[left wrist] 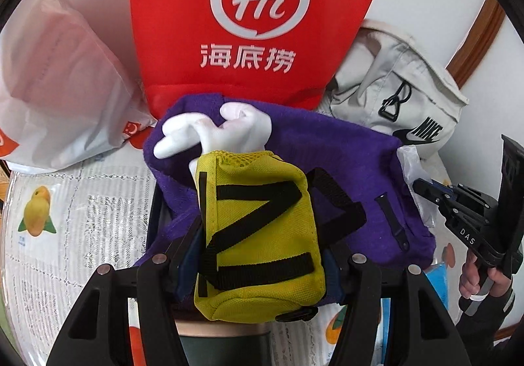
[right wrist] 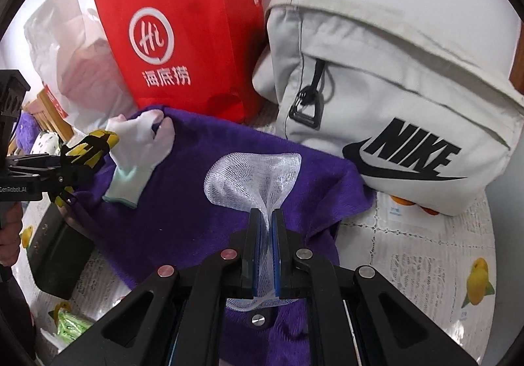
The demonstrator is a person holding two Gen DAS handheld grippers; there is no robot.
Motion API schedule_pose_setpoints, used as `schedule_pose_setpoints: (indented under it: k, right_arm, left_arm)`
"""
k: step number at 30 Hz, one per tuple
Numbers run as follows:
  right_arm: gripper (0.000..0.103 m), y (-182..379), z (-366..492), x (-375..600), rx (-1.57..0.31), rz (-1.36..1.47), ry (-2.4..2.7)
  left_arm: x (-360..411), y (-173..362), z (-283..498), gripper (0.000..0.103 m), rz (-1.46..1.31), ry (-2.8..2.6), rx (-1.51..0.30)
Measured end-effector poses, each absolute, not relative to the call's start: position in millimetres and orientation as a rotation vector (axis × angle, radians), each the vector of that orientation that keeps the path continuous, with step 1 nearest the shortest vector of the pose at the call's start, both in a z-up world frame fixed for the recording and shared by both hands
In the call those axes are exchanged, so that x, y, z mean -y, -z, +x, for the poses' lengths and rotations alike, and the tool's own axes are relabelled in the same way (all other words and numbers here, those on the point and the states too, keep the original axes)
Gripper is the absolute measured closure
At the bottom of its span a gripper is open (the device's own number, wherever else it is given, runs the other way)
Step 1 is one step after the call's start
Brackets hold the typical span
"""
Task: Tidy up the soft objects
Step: 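Lower the yellow pouch onto the purple towel with the left tool while the right tool lowers the mesh bag, then open both tools to release pouch and mesh bag, then pull back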
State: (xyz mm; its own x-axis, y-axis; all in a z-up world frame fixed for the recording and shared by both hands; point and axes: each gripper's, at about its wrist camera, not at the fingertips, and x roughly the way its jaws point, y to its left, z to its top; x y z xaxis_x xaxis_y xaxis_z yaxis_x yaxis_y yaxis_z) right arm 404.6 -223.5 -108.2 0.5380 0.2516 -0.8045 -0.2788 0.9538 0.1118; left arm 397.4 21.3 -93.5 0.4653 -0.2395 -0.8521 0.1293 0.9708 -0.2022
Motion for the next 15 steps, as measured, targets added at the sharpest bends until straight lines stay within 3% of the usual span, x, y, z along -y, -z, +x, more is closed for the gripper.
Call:
schedule_pose_setpoints:
  k: [15]
  right_arm:
    - [0.095,134,422,222,-1.037,-0.033,-0.318]
  left_arm:
    - [-11,128,427,0.040,-0.120,0.221,-1.177]
